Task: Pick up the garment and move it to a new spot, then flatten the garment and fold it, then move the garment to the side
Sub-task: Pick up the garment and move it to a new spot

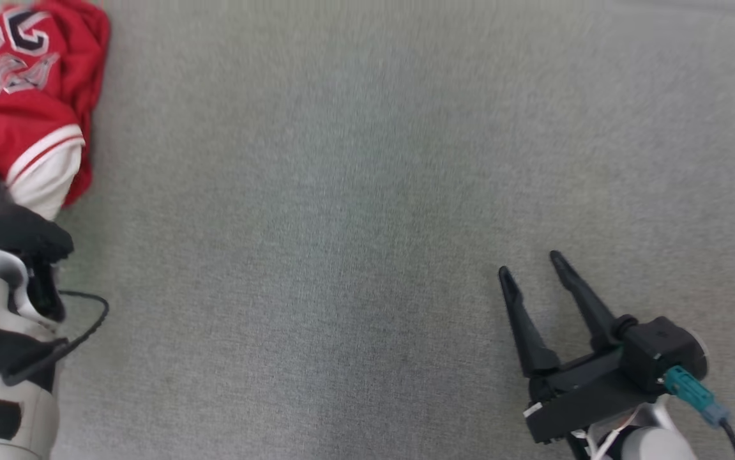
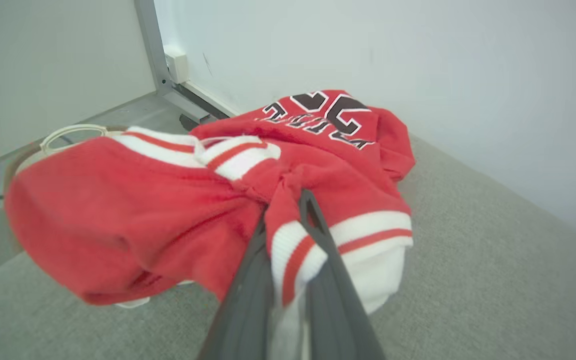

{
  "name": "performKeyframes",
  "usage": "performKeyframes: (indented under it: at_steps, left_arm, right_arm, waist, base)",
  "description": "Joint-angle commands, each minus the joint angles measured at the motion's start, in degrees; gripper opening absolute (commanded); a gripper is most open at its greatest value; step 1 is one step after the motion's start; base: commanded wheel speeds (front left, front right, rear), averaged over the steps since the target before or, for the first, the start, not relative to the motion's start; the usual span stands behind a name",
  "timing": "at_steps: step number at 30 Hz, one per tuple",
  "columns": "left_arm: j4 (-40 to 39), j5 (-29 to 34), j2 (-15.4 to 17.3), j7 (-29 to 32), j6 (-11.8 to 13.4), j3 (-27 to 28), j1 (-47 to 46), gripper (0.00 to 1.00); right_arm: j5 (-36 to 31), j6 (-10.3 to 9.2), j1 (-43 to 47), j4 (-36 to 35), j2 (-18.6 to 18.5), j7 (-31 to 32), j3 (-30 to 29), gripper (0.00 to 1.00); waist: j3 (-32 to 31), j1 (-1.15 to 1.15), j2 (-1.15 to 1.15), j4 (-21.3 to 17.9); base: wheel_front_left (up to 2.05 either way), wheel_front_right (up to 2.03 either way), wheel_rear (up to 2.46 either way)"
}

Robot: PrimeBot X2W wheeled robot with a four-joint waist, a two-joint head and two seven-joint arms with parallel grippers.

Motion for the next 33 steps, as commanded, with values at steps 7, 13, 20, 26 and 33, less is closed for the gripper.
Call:
performKeyframes:
  at_steps: [7, 13, 20, 26, 33]
  left_arm:
    - [-7.08, 5.09, 1.25, -0.65, 0.12, -4.24, -3.63, 0.00]
    - [-12.95, 7.13, -0.67, -0.56, -1.05, -7.38, -6.26, 0.00]
    - [-23.31, 7.63, -4.58, 1.75, -3.52, -11.57, -8.43, 0.00]
    - [-35.36, 6.32, -8.10, 4.98, -3.74, -14.17, -5.65, 0.00]
    - [-49.31, 9.31, -10.10, 11.12, -1.03, -20.91, 2.98, 0.00]
  right_arm:
    - [2.39, -0.14, -0.45, 6.45, 2.77, -4.71, 0.26, 1.00]
    - [3.16, -0.14, 0.17, 9.61, 3.77, -6.95, -0.03, 1.00]
    - [3.36, -0.14, 0.78, 12.01, 4.28, -8.49, -1.33, 1.00]
    - [2.74, -0.14, 0.91, 12.02, 4.43, -8.58, -1.97, 1.00]
    - [4.09, -0.14, 0.65, 11.44, 4.48, -9.37, -2.46, 1.00]
  waist:
    - [-12.35, 0.00, -0.01, -3.81]
    - [-16.73, 0.00, -0.01, -6.92]
    - [-20.12, 0.00, -0.01, -12.36]
    - [-20.25, 0.00, -0.01, -17.71]
    - [-16.81, 0.00, -0.01, -23.29]
  base:
    - [0.00, 0.00, 0.00]
    - [0.00, 0.00, 0.00]
    - [0.00, 0.00, 0.00]
    - [0.00, 0.00, 0.00]
    - [0.00, 0.00, 0.00]
